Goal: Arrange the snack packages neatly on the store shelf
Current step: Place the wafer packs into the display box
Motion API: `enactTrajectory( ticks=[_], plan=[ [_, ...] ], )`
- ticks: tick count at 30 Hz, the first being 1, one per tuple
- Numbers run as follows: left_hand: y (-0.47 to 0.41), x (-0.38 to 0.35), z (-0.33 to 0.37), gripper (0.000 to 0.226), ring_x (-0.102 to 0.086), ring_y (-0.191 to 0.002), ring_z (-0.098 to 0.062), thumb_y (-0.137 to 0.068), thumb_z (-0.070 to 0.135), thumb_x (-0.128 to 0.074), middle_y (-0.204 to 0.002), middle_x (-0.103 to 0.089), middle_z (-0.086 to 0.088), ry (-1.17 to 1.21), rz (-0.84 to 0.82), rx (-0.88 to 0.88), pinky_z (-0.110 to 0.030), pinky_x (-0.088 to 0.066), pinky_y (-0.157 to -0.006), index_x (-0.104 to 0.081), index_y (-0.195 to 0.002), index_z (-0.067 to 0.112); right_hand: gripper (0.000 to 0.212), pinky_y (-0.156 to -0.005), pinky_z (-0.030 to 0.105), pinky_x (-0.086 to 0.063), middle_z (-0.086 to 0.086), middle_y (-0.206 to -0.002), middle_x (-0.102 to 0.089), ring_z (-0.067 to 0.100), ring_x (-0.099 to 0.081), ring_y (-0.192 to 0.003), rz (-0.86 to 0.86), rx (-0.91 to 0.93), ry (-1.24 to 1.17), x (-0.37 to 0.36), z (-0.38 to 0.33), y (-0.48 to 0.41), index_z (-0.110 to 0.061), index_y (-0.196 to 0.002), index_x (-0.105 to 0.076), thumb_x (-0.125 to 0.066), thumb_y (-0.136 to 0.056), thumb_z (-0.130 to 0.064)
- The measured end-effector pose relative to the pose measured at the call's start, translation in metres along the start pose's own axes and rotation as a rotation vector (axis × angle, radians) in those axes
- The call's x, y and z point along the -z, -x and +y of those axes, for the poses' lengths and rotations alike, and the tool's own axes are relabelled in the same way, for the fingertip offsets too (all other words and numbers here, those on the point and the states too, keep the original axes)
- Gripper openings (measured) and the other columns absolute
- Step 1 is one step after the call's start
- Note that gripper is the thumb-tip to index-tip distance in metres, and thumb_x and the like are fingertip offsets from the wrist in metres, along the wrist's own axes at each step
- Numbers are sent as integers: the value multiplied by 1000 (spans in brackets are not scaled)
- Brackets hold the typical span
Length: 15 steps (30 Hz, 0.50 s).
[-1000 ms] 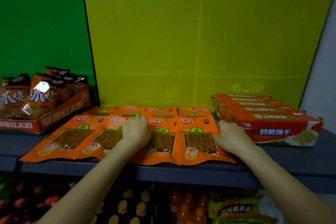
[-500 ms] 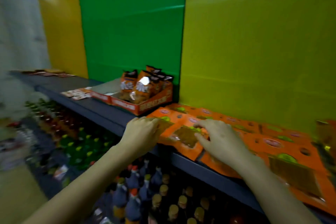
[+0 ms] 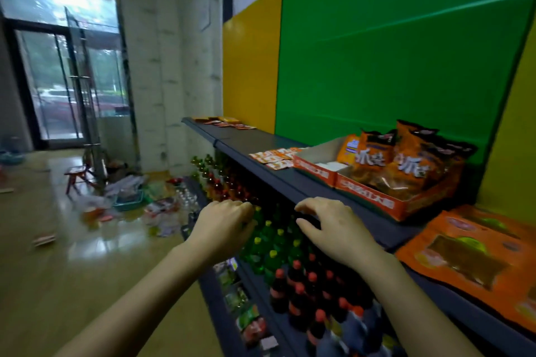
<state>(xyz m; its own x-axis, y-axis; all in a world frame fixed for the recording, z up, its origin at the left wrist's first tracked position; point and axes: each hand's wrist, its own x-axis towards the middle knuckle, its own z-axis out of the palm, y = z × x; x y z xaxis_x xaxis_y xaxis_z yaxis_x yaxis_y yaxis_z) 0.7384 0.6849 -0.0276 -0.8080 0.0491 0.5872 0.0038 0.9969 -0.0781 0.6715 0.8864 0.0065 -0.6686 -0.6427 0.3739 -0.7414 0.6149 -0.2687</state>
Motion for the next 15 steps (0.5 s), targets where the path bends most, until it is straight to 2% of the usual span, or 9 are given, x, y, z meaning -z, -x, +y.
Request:
enactTrajectory(
  ticks=[4,7,11,15],
  plan=[
    [-1,-6,-87,47,-61,-96,-22,-94,47,-25,-103,-65,-1,-31,22,26,-31,-43,-73,-60,-104,18,34,-91,35,-49,-9,-126,-58,16,-55,-114,22,34,-19,-46,-46,-75,-29,-125,-54,-49,-93,-37],
    [-5,-15,-151,59,-60,-94,-20,-89,53,-13,-100,-63,1,-64,15,37,-29,-42,-72,-58,-102,17,34,-92,33,-46,-9,-128,-57,16,-53,-117,14,47,-21,-76,-77,-128,-30,-126,-54,-48,-93,-37],
    [-16,-30,-224,55,-60,-91,-19,-92,54,-16,-98,-64,2,-98,0,73,-29,-41,-71,-58,-98,19,33,-89,31,-44,-9,-126,-58,18,-54,-117,7,59,4,-107,-107,-194,-31,-123,-55,-49,-92,-38],
    [-35,-52,-284,39,-57,-95,-18,-97,47,-30,-102,-62,2,-87,-23,131,-27,-38,-74,-57,-103,20,33,-86,31,-46,-10,-126,-58,16,-54,-115,-8,78,8,-140,-122,-259,-31,-124,-55,-48,-92,-38]
  ],
)
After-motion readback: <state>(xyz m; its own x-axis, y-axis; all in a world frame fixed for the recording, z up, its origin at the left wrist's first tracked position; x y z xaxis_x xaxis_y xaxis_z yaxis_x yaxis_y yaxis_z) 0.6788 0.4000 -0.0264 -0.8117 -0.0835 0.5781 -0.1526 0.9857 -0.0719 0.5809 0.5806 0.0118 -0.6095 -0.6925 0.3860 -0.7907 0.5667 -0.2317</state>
